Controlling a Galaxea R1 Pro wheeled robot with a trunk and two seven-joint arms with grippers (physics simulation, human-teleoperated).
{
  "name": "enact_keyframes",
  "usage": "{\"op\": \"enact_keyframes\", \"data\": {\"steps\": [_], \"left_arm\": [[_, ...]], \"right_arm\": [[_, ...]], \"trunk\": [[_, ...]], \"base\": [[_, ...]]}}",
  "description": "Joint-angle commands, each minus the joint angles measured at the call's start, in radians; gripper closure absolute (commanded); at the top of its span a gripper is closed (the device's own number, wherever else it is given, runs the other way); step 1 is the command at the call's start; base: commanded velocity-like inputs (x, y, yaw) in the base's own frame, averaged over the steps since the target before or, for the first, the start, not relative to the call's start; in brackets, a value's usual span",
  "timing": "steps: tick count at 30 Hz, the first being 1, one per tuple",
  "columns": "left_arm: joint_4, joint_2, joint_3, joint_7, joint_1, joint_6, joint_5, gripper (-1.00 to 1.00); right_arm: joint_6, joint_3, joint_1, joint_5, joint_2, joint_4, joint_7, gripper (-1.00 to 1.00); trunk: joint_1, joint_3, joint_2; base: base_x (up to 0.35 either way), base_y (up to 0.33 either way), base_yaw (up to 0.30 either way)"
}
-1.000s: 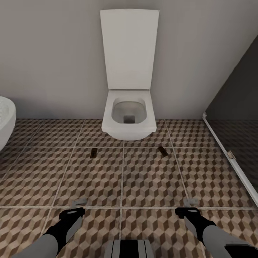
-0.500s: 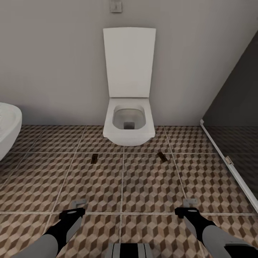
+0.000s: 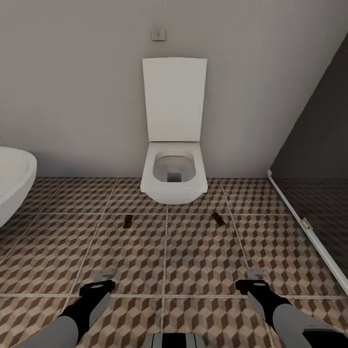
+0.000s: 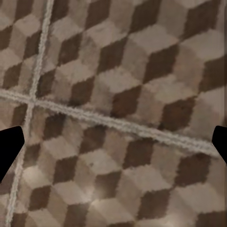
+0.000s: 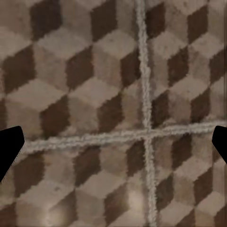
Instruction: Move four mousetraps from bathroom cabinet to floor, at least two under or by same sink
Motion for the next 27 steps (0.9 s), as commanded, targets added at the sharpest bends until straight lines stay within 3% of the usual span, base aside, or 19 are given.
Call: {"op": "enact_keyframes", "data": {"steps": [1,27], "left_arm": [[-0.003,0.001,-0.008,0.007,0.000,0.007,0.006,-1.00],[-0.001,0.002,-0.008,0.007,0.000,0.008,0.007,-1.00]], "right_arm": [[0.007,0.002,0.000,0.000,0.000,-0.002,-0.003,-1.00],[0.004,0.001,0.000,0.000,-0.001,-0.002,-0.003,-1.00]], "trunk": [[-0.001,0.003,0.000],[-0.012,0.104,0.006]], "base": [[0.000,0.000,0.000],[0.000,0.000,0.000]]}}
